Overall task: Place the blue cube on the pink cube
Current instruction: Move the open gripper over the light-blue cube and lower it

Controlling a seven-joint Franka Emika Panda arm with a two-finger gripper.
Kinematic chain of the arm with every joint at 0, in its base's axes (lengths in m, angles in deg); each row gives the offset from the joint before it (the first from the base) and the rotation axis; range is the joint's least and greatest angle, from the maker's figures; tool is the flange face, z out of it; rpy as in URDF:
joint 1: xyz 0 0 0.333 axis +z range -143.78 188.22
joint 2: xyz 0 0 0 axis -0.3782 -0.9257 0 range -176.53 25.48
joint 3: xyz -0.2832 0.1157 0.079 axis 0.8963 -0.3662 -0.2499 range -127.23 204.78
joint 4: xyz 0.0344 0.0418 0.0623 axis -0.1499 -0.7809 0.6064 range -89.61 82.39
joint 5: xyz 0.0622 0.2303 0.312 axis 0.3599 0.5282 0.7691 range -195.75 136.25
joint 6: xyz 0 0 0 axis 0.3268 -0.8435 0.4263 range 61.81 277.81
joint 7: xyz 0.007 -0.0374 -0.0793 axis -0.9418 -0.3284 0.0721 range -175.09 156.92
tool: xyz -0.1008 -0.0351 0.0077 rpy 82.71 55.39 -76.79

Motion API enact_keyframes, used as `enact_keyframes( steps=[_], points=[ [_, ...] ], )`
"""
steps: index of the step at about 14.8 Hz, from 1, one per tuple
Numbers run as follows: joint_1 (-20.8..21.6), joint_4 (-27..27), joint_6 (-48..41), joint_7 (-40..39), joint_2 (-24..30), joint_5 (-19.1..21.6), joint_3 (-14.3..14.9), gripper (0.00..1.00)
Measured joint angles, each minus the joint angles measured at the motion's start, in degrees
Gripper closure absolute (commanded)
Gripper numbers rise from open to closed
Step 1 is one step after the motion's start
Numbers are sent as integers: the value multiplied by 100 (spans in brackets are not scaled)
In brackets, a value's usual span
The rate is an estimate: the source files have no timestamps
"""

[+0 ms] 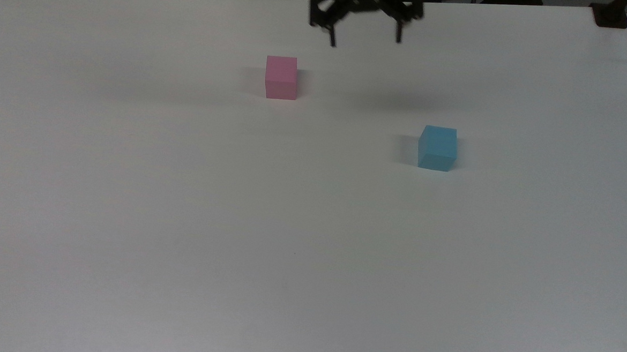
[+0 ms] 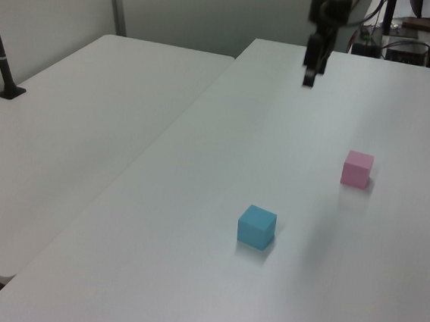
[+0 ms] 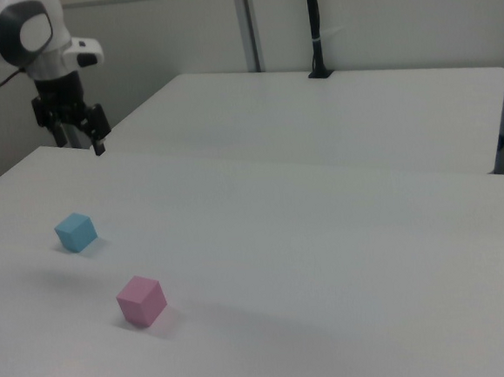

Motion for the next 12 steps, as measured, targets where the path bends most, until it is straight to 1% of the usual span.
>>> enact_keyframes(
  steps=[4,7,10,12],
  points=[
    [639,-33,686,720,-721,-1,-10,0],
    [965,-33,975,1111,-1090,-31,-10,0],
    [1239,-35,1326,1641,-1413,-257,-10,0],
    [1373,-33,1470,1810,-1631,-344,-10,0]
  ],
)
